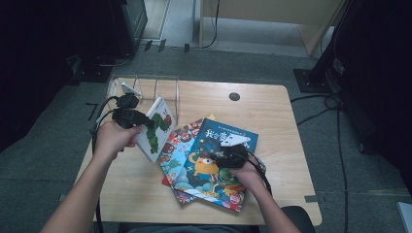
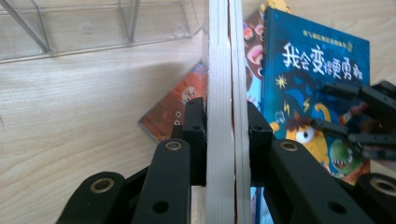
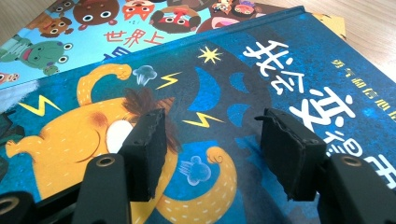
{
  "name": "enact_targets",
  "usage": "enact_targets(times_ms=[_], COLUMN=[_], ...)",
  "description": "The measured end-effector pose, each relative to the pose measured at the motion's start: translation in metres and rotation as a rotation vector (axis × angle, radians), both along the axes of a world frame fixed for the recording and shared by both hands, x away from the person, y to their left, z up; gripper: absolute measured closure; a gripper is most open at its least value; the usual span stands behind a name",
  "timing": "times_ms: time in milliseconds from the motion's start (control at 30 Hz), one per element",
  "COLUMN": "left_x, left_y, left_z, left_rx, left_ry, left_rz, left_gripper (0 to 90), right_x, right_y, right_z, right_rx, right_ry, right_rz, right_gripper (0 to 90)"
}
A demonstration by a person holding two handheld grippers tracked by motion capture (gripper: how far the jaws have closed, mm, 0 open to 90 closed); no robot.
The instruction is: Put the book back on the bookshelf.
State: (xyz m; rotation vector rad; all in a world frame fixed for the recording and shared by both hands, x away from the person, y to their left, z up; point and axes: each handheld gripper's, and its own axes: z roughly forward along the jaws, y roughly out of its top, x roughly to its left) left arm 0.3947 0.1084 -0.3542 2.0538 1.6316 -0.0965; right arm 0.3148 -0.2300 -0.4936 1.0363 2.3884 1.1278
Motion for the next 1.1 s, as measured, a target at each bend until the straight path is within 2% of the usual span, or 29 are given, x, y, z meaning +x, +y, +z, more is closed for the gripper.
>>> enact_targets(times_ms=[133, 567, 1000, 1100], left_x=[0.004, 0.032, 0.049, 0.053], left_y=[-0.006, -0.023, -0.042, -0.046], left_z=[0.002, -0.002, 0.0, 0.0], left_rx=[0.01, 0.057, 0.084, 0.1], left_ry=[-0.02, -0.035, -0.059, -0.08], left_rz=[0.002, 0.089, 0.151, 0.167], left_gripper=[77.1, 77.0, 77.0, 77.0], right_x=[0.0, 0.001, 0.002, 0.002], right_y=[0.0, 0.001, 0.002, 0.002], right_z=[0.0, 0.0, 0.0, 0.0], right_rx=[-0.001, 0.0, 0.001, 0.001], right_ry=[-0.001, -0.002, -0.003, -0.005], right_rz=[0.0, 0.0, -0.002, 0.001], right_gripper=[41.3, 42.6, 43.7, 44.1])
